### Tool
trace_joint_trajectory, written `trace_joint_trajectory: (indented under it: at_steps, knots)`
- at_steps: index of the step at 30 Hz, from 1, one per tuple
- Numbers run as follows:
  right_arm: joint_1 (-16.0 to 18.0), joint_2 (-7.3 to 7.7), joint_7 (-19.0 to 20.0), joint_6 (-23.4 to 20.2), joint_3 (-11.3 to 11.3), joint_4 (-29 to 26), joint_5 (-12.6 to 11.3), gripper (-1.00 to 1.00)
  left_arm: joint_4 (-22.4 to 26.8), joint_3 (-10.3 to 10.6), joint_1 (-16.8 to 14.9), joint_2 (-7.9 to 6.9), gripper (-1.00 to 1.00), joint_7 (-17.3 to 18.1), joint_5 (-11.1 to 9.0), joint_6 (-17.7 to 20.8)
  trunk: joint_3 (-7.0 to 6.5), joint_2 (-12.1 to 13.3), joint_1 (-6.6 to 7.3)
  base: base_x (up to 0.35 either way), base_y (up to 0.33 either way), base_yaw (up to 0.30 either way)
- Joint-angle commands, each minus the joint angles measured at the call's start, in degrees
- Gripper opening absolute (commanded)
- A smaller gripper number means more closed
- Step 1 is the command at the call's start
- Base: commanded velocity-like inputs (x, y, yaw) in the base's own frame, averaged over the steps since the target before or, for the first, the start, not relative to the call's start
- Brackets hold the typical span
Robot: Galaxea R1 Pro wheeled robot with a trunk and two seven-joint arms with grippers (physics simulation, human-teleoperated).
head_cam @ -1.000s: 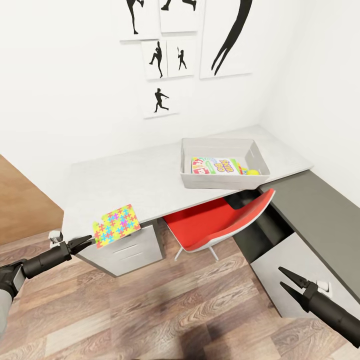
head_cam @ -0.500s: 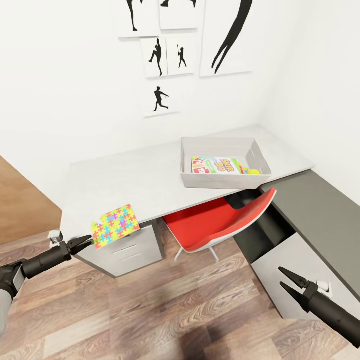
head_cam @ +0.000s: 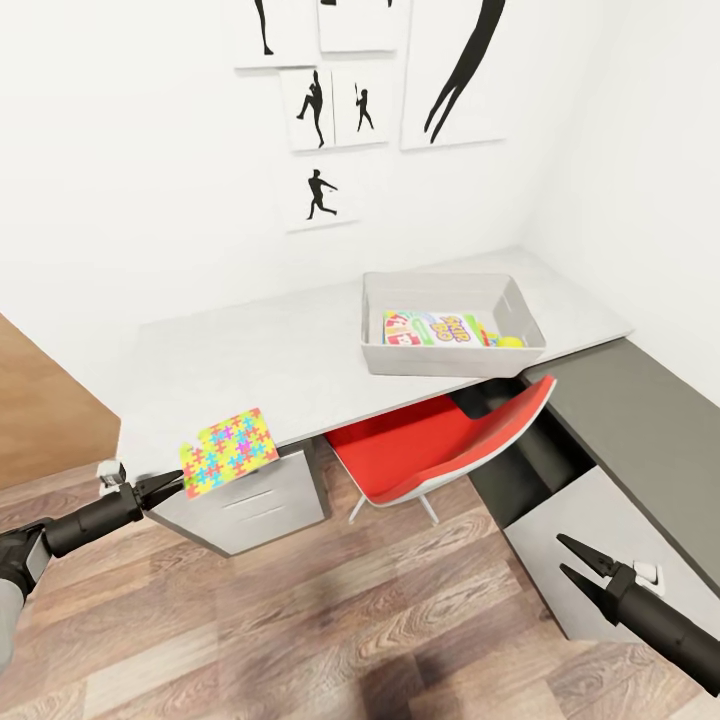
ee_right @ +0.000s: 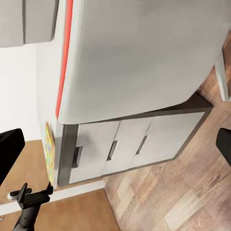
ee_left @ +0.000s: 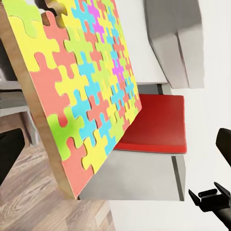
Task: Put all the toys in the child's room - the three board games (two on the bed and one on the table), the two jigsaw puzzles on the table, and the tennis ball on the table - inside the toy box on the table in the child's room.
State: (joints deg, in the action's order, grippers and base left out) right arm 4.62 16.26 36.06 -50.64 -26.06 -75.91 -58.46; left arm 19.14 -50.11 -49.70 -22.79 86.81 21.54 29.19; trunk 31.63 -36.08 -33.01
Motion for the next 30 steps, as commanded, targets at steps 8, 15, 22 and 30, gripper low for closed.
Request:
trace_joint_trajectory:
  at_steps: [8,15,22,30]
  knots:
    - [0.0,0.0,0.1,-0.3,-0.1,0.0,0.0,1.0,0.0,-0.4,-0.1,0.07,1.0,0.4,0.6,0.6,1.5,-3.3,-1.78,0.0,0.0,0.0]
    - [0.0,0.0,0.1,-0.3,-0.1,0.0,0.0,1.0,0.0,-0.4,-0.1,0.12,1.0,-0.2,0.6,0.7,2.76,-6.1,-3.31,0.0,0.0,0.0]
    - [0.0,0.0,0.1,-0.3,-0.1,0.0,0.0,1.0,0.0,-0.4,-0.1,0.19,1.0,-0.6,0.6,0.7,4.01,-8.9,-4.85,0.0,0.0,0.0]
    - [0.0,0.0,0.1,-0.3,-0.1,0.0,0.0,1.0,0.0,-0.4,-0.1,0.2,1.0,-0.7,0.6,0.7,5.45,-12.1,-6.61,0.0,0.0,0.0]
